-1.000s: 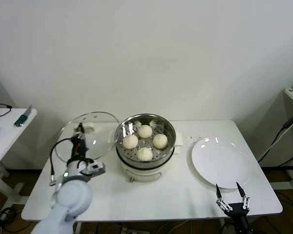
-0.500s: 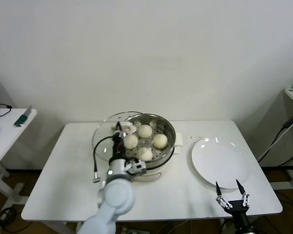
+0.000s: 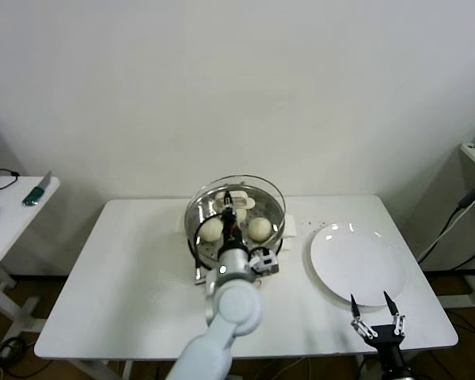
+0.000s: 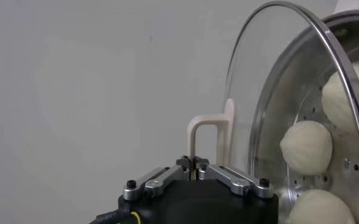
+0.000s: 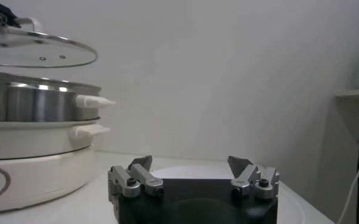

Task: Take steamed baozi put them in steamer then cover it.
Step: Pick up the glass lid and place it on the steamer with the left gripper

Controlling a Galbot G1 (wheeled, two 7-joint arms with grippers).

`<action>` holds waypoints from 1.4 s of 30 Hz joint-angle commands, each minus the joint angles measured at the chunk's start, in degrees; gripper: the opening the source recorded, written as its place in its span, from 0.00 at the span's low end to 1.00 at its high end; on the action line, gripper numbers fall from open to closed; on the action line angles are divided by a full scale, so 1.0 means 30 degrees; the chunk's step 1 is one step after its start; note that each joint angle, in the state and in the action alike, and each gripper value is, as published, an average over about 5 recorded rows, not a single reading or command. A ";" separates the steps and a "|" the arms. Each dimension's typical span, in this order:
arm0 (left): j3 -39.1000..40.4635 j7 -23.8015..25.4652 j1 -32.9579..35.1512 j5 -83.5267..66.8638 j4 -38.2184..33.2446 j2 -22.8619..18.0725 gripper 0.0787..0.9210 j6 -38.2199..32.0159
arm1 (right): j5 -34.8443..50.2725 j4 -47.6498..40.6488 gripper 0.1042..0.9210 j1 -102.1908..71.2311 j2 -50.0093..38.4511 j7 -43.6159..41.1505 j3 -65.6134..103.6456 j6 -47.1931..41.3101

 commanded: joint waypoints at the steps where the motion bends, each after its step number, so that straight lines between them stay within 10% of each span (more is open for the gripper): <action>1: 0.0391 -0.0604 -0.0550 0.0704 0.2305 -0.1227 0.06 0.0720 | 0.0129 -0.0002 0.88 -0.0061 0.0020 0.0020 0.0021 0.0112; 42: -0.0125 -0.1119 0.0052 0.0730 0.2566 -0.0249 0.06 0.0202 | 0.0103 -0.0147 0.88 -0.0058 0.0209 0.0022 0.0117 0.0463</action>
